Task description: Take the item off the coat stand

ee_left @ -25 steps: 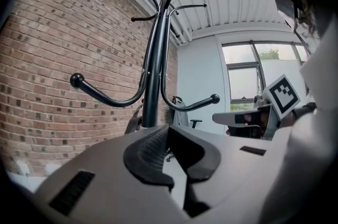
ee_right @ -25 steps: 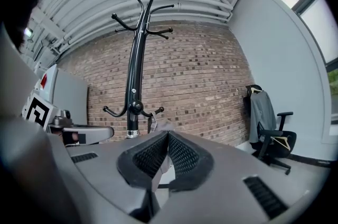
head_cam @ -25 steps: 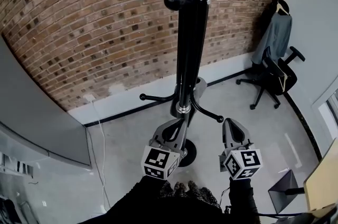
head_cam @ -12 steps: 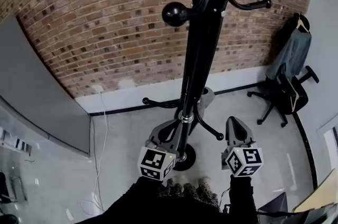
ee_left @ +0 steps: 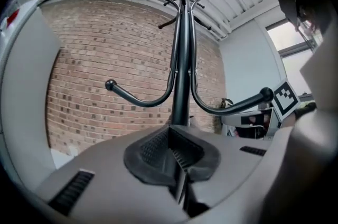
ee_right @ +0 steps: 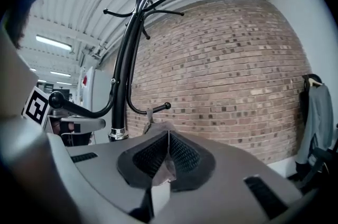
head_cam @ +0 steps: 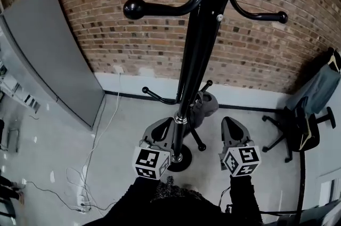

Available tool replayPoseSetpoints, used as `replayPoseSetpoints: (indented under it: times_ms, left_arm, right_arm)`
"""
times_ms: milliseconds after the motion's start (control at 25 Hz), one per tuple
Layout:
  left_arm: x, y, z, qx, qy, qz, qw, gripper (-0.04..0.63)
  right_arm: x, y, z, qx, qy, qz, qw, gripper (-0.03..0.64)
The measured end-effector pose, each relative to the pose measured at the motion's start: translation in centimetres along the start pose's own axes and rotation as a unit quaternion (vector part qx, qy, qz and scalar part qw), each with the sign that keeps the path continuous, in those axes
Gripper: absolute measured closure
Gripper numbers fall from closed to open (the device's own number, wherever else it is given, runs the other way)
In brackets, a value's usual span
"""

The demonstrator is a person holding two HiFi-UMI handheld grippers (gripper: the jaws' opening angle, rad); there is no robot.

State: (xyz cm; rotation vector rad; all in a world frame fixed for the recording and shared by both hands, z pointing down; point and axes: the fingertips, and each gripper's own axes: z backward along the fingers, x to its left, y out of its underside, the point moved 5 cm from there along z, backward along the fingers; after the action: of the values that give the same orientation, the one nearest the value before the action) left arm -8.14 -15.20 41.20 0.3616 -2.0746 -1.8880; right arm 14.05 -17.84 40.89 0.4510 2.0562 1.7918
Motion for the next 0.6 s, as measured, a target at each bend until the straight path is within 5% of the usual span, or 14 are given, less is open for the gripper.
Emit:
replayPoseSetpoints:
  times_ms: [360, 600]
  left_arm:
    - [-0.8, 0.0, 2.1, -0.001, -0.099, 0.000, 0.9951, 0.588]
    - [-1.2, -0.2, 2.9, 0.000, -0.126, -0.002, 0.9921, 0.587]
  right_arm:
    - [-0.6, 2.0, -3.0, 0.050, -0.107, 0.035, 0.992, 0.601]
    - [-1.9, 3.8, -5.5, 0.088, -0.147, 0.042, 0.984, 0.436]
